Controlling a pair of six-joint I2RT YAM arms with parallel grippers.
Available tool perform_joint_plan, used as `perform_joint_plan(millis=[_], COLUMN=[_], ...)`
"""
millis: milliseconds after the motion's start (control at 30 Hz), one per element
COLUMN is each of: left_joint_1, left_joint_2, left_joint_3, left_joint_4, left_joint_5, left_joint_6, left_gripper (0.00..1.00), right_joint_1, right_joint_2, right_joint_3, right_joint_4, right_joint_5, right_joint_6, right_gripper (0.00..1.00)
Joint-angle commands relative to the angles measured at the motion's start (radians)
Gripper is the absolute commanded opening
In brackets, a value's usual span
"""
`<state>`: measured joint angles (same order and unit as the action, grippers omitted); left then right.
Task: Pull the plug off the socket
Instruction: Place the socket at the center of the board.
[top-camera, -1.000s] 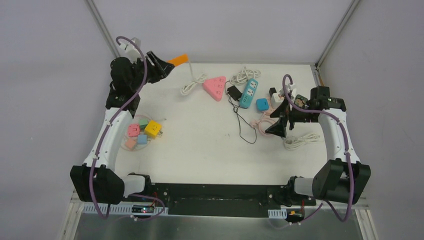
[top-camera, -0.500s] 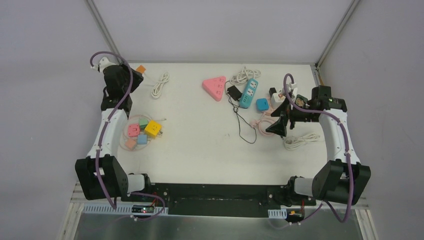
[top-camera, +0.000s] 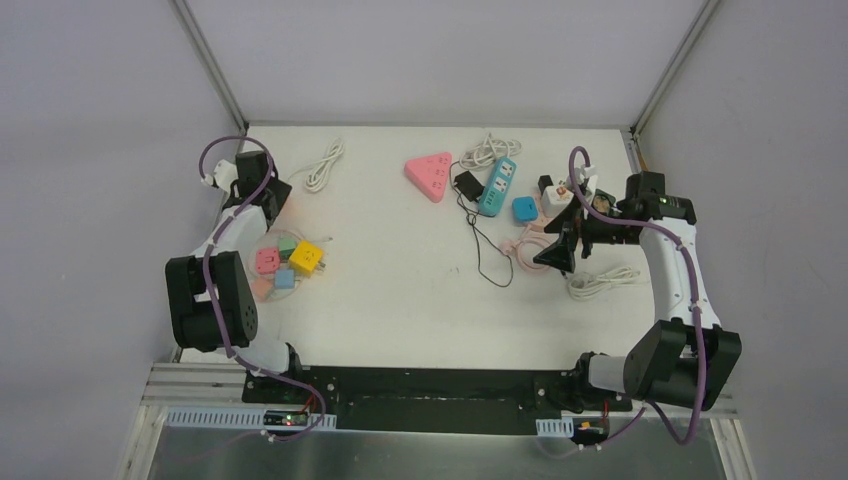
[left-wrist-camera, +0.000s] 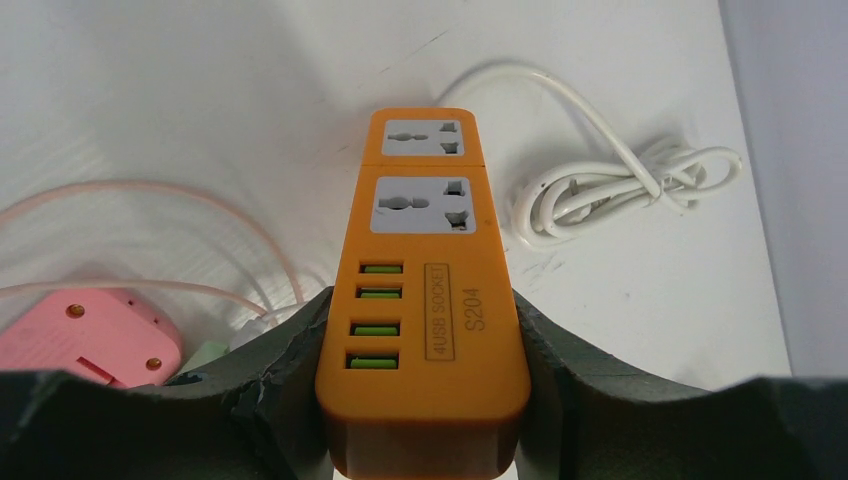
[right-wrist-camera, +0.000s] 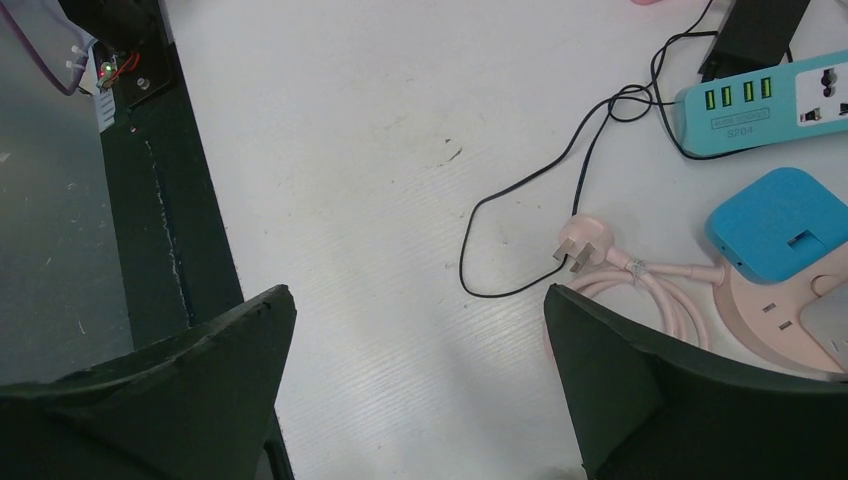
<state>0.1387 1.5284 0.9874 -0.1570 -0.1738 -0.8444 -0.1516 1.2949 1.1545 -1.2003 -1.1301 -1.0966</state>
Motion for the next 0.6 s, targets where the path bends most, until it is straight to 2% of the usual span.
perform_joint_plan(millis=[0, 67, 133, 233, 333, 367, 467, 500, 567], left_joint_1=[-0.001, -0.001, -0.001, 0.000, 0.000, 0.000, 0.000, 0.000, 0.000], left_joint_2=[0.038, 0.055, 0.068, 0.079, 0.077, 0.073, 0.038, 0.023, -0.005], left_joint_3=[0.008, 0.017, 0.031, 0.055, 0.076, 0.081, 0.078, 0.076, 0.072], left_joint_4=[-0.050, -0.072, -0.095, -0.133, -0.178, -0.192, -0.209, -0.216, -0.221], left_joint_5=[0.005, 0.005, 0.012, 0.033, 0.051, 0.053, 0.060, 0.058, 0.057], left_joint_6=[-0.069, -0.078, -0.083, -0.082, -0.085, -0.087, -0.087, -0.088, -0.083], left_gripper=[0.11, 0.17, 0.32, 0.46, 0.52, 0.57, 0.60, 0.69, 0.71], right_joint_1=[-0.014, -0.015, -0.017, -0.020, -0.022, -0.022, -0.025, -0.026, -0.026], right_joint_2=[-0.012, -0.013, -0.013, -0.013, -0.014, -0.014, -0.016, -0.016, -0.016], right_joint_3=[0.002, 0.002, 0.002, 0.004, 0.005, 0.004, 0.006, 0.007, 0.007], right_joint_4=[0.017, 0.016, 0.015, 0.012, 0.008, 0.007, 0.005, 0.004, 0.003], right_joint_5=[-0.020, -0.022, -0.022, -0.023, -0.025, -0.026, -0.028, -0.029, -0.030], right_joint_6=[0.004, 0.004, 0.003, 0.001, -0.001, -0.002, -0.002, -0.002, -0.003], right_gripper=[1.00, 1.00, 1.00, 1.00, 1.00, 1.00, 1.00, 1.00, 1.00])
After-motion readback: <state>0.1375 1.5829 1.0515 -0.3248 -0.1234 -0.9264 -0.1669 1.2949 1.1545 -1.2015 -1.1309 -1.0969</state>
